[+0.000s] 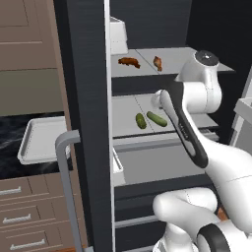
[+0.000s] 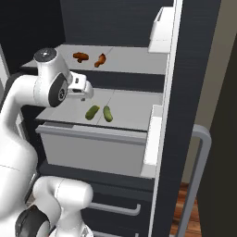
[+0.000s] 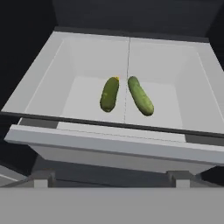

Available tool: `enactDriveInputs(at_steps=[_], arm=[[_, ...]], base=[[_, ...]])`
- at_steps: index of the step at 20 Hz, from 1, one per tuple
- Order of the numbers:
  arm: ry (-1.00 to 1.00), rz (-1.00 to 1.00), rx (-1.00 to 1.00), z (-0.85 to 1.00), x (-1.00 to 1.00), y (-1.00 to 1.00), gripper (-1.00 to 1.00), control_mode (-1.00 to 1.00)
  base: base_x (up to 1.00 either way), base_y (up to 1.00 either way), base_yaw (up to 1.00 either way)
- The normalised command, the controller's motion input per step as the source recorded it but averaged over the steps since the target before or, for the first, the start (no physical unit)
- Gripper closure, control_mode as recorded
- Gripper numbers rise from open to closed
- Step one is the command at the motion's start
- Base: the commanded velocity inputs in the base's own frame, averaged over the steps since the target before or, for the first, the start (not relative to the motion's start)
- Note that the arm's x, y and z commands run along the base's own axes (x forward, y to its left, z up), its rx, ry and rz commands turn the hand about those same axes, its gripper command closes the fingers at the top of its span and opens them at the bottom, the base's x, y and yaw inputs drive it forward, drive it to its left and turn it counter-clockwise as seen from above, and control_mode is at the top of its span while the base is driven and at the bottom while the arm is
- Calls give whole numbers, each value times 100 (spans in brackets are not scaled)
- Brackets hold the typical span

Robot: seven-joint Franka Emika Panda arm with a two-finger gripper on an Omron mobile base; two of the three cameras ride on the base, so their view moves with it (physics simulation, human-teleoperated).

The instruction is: Place one cucumber and one chicken drumstick in each tupperware on the nearby counter, to pack two identical lunches.

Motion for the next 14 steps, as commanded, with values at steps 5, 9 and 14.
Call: enactDriveInputs(at_steps=[5,9,14], arm=[[-13,0,0,64,0,2,-100,-100],[-3,0,0,59,16,8,-100,-100],[0,1,0,45,38,15,-100,-100]], base=[[0,0,0],[0,0,0],[0,0,0]])
